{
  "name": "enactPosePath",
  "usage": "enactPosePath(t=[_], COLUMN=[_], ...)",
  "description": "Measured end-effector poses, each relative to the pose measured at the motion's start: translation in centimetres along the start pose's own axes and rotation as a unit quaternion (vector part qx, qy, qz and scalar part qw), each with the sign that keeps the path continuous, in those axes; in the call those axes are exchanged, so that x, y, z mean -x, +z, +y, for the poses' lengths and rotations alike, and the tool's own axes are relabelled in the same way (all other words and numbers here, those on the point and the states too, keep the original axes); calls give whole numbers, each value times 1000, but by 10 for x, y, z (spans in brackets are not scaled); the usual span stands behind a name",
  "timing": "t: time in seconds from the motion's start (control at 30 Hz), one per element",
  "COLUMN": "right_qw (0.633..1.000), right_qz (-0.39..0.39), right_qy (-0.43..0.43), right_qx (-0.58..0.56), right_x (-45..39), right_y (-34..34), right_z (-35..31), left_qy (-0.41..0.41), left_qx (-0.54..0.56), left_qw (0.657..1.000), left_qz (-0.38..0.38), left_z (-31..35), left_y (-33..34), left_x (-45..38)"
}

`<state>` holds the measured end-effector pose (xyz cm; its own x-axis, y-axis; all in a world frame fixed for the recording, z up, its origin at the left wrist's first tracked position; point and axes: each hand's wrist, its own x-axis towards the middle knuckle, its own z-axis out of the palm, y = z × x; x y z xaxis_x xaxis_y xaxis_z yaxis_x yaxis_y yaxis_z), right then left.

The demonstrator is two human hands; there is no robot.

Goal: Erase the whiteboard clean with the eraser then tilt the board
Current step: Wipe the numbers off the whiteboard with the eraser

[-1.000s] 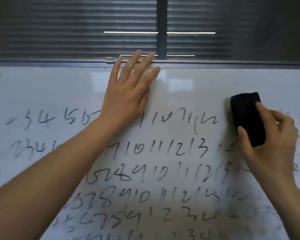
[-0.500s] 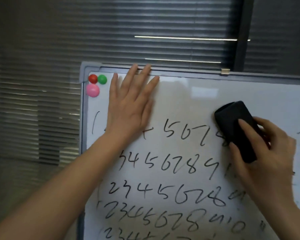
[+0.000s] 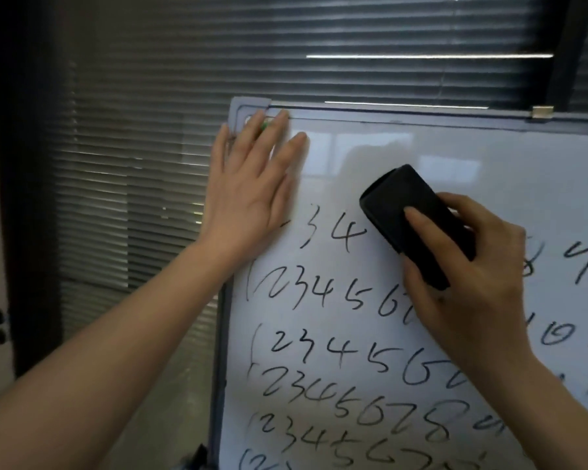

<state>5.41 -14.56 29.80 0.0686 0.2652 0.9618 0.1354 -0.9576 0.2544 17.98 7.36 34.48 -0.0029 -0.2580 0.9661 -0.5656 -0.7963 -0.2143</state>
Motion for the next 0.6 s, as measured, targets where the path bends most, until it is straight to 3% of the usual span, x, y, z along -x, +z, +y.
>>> enactPosePath(t=[0.2,0.43,0.6], right_qw=[999,995,993], right_qz=[-12,-25,-37], right_qy=[-7,19,-1], right_qx=[35,91,110], right_x=[-7,-20,-39], right_y=[25,46,62], right_z=[-39,-82,-104], left_qy=[16,99,95], left_qx=[28,96,130], left_qw=[999,990,987], left_qz=[-7,10,-5], left_z=[-37,-59,-61], left_y=[-10,-4,0], left_x=[5,-1,-5])
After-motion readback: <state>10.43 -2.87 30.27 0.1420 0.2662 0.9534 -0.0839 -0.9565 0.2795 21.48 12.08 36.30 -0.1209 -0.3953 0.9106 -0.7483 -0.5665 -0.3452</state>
